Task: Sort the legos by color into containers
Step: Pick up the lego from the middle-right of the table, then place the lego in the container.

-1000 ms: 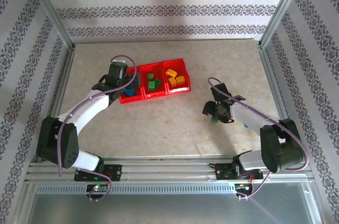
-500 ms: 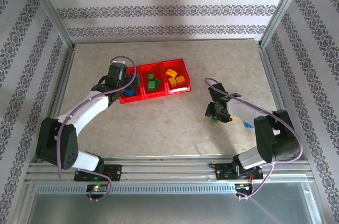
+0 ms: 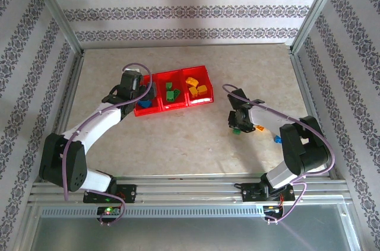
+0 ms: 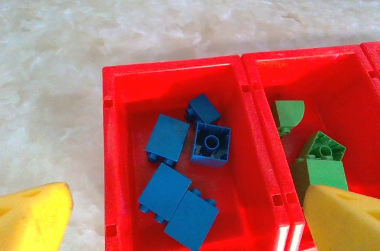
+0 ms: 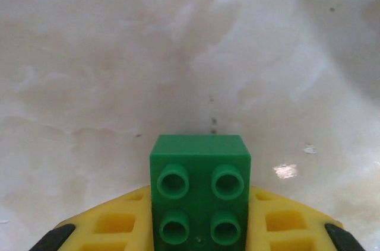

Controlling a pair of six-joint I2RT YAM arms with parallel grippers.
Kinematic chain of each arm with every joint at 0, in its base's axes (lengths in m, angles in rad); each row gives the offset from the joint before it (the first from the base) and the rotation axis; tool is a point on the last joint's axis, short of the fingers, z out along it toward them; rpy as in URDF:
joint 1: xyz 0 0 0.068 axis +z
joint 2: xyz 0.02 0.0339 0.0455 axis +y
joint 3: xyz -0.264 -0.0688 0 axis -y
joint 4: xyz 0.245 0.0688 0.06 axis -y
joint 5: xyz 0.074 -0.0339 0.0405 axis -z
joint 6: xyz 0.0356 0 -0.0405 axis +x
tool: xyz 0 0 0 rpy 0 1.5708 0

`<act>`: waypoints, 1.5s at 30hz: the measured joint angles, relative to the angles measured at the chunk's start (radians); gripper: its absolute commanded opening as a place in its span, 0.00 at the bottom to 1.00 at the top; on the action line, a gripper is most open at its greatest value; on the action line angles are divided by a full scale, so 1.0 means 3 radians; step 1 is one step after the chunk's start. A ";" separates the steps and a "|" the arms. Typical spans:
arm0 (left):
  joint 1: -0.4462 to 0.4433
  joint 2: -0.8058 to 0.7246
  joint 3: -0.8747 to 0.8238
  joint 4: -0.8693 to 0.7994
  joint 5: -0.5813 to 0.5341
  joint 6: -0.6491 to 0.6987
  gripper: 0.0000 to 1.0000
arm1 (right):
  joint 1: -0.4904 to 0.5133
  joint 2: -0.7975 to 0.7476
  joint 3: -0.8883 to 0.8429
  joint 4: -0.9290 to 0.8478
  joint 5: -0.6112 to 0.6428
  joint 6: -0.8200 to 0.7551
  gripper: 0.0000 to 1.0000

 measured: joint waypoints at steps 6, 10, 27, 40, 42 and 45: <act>0.0000 -0.0057 -0.0014 0.0003 -0.0042 0.0001 1.00 | 0.0285 0.0001 0.0392 -0.0120 0.0130 -0.0032 0.18; 0.0000 -0.0099 -0.0046 0.0008 -0.0065 0.0001 1.00 | 0.0535 0.0037 0.0800 -0.0139 0.0189 -0.0092 0.19; 0.0000 -0.0220 -0.0172 0.0076 -0.0114 0.0011 1.00 | 0.1151 0.1556 0.2998 -0.0161 0.0209 -0.0777 0.24; 0.0000 -0.0220 -0.0175 0.0080 -0.0113 0.0014 1.00 | 0.1157 0.2331 0.3969 -0.0388 0.0331 -0.1101 0.39; 0.0000 -0.0220 -0.0175 0.0080 -0.0114 0.0022 1.00 | 0.1157 0.2358 0.4004 -0.0417 0.0351 -0.1128 0.44; 0.0000 -0.0220 -0.0175 0.0080 -0.0114 0.0034 1.00 | 0.1157 0.2363 0.4035 -0.0459 0.0387 -0.1165 0.53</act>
